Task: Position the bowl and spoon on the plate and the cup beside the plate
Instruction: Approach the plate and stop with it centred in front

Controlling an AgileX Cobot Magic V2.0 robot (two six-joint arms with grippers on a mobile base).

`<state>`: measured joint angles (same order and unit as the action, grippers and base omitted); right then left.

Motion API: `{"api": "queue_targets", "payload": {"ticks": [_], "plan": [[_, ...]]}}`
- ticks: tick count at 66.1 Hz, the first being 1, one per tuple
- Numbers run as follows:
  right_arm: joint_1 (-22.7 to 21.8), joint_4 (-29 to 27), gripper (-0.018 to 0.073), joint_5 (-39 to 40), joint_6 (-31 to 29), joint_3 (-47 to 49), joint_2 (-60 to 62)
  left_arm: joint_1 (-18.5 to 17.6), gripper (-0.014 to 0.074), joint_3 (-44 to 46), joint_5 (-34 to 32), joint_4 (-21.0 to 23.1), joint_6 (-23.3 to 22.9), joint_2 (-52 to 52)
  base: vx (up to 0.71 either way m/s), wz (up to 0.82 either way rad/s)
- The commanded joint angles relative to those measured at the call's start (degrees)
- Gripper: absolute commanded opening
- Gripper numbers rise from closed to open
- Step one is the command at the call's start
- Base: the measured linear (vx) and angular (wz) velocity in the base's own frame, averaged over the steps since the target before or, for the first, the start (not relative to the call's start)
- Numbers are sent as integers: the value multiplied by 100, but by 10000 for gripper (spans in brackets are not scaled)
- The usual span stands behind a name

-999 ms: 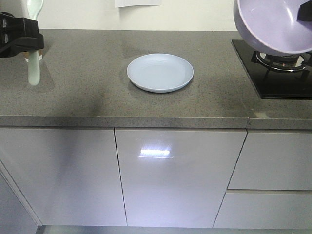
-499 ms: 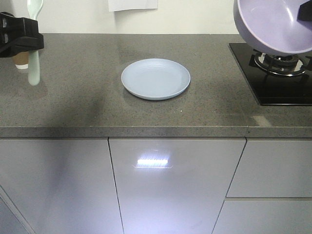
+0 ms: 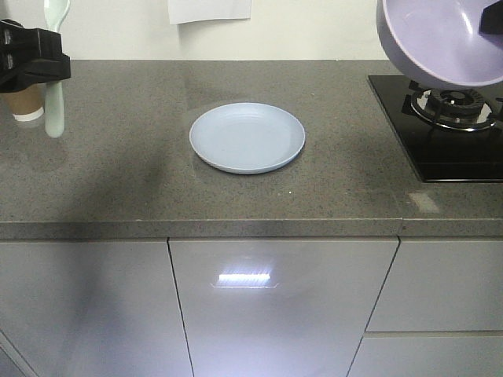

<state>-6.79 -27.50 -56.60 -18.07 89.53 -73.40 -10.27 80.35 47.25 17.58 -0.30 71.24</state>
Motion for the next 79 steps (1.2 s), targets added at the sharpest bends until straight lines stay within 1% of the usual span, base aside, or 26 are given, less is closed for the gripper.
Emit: {"api": "queue_targets", "payload": {"ticks": [1,79], "plan": [[-12,-180,-10,321,-40,165,148,-14,-6,147,-364,117,-3,-141,7,-1],[-12,-180,-10,321,-40,165,148,-14,-6,147,-364,117,-3,-141,6,1]]}}
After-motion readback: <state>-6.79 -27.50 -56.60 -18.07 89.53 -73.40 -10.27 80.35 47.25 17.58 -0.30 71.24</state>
